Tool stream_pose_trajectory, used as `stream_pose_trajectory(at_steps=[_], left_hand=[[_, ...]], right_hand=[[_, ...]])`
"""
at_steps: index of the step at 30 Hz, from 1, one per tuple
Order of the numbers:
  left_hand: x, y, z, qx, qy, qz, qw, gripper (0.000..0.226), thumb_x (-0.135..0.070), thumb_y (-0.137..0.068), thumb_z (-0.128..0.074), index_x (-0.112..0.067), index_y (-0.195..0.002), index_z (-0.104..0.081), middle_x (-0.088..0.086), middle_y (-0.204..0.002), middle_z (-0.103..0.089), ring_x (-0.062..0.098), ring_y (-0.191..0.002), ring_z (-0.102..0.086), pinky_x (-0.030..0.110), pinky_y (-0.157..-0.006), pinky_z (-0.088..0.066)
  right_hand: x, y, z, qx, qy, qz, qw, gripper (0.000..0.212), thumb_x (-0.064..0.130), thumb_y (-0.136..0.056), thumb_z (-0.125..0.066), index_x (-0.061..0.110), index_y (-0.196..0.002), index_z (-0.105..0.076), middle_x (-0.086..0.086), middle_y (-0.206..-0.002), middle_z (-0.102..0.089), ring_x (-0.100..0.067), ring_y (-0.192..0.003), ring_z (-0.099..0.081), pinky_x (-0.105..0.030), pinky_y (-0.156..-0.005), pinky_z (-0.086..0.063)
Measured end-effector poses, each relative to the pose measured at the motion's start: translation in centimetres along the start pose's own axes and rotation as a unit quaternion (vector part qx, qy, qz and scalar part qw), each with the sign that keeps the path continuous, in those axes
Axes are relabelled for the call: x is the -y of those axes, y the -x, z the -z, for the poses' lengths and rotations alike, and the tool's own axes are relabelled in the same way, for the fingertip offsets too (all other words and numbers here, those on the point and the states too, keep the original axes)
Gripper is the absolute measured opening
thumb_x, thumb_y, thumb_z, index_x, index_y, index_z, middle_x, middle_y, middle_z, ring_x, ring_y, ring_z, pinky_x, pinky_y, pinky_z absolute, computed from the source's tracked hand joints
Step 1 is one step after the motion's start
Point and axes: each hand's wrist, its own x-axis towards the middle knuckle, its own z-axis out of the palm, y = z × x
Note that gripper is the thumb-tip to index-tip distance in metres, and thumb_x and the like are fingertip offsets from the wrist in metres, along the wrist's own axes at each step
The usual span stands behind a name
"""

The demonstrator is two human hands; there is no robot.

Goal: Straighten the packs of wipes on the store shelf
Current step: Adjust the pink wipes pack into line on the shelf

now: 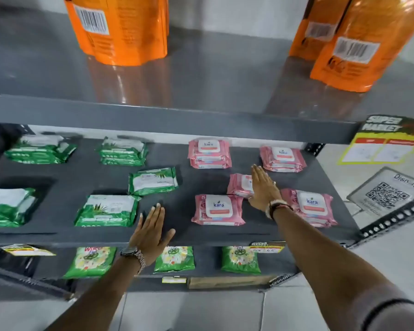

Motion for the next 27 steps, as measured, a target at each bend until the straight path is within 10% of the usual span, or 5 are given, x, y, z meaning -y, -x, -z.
stream_pose_trajectory(at_steps=[7,20,27], left_hand=[[0.7,-0.2,-0.9,-0.035,-0.036,-0.009,0.999,0.076,-0.055,-0.093,-0.013,0.005,-0.136,-0.031,0.021,-0.145,-0.031,0.031,-0.133,-0.028,0.036,-0.109,0.001],[0.9,0.2,-0.9,-0.055,-0.025,-0.033,0.998,0.080,-0.058,-0.090,-0.013,0.003,-0.140,-0.024,0.016,-0.150,-0.017,0.029,-0.138,-0.016,0.041,-0.110,0.000],[1.0,0.1,-1.1,-0.071,-0.025,-0.047,0.996,0.089,-0.064,-0.085,0.004,0.001,-0.142,-0.018,0.017,-0.152,-0.013,0.023,-0.138,-0.004,0.037,-0.109,0.009]], right_hand=[[0.5,-1.2,-0.6,0.014,-0.016,-0.025,0.999,0.079,0.008,-0.065,-0.073,0.004,-0.135,-0.036,-0.015,-0.136,-0.045,-0.034,-0.128,-0.042,-0.045,-0.110,-0.036],[6.5,3.5,4.2,-0.014,-0.134,0.097,0.986,0.074,0.003,-0.061,-0.070,0.010,-0.130,-0.044,-0.010,-0.124,-0.055,-0.026,-0.113,-0.051,-0.042,-0.093,-0.051],[8.3,5.0,2.7,0.089,-0.082,0.124,0.985,0.090,0.014,-0.071,-0.075,0.006,-0.145,-0.023,-0.014,-0.152,-0.030,-0.030,-0.142,-0.026,-0.041,-0.118,-0.021]])
